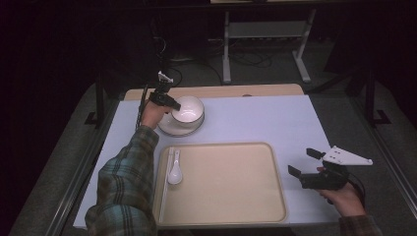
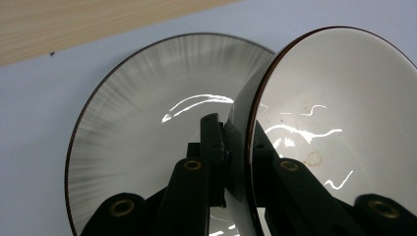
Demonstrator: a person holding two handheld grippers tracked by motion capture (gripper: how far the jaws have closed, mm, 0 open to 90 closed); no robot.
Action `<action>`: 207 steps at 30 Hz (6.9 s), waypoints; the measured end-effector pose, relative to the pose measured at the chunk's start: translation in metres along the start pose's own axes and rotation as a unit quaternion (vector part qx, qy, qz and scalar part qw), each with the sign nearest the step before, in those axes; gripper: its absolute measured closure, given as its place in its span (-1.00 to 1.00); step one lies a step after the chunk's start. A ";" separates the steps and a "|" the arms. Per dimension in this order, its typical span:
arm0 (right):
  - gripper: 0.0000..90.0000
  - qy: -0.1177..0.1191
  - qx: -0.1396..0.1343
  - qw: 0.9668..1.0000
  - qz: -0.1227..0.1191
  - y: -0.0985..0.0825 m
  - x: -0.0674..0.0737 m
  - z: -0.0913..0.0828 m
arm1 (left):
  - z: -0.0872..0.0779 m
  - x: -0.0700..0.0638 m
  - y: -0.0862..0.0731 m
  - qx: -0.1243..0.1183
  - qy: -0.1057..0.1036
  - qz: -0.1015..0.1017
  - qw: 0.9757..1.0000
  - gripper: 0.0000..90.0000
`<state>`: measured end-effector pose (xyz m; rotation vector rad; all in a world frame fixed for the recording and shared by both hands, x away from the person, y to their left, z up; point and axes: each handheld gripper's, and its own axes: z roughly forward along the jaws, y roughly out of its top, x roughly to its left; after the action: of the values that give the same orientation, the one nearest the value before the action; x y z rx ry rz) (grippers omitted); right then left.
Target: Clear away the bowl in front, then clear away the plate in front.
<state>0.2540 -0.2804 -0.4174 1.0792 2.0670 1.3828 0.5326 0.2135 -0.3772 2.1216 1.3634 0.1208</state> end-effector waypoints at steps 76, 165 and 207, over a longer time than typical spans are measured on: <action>-0.87 0.000 0.003 1.000 -0.013 0.002 0.007 0.002 | -0.043 -0.019 -0.073 -0.011 -0.091 -0.002 0.996 0.04; -0.87 0.003 -0.007 1.000 -0.010 0.006 0.004 0.004 | -0.037 -0.094 0.005 -0.083 -0.153 0.025 0.984 0.87; -0.87 0.005 -0.009 1.000 -0.013 0.007 0.004 0.003 | 0.060 -0.190 -0.051 0.173 -0.137 0.201 0.954 0.76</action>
<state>0.2563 -0.2741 -0.4124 1.0375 2.0643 1.3947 0.4264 0.0405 -0.4074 2.5722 0.8217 -0.2611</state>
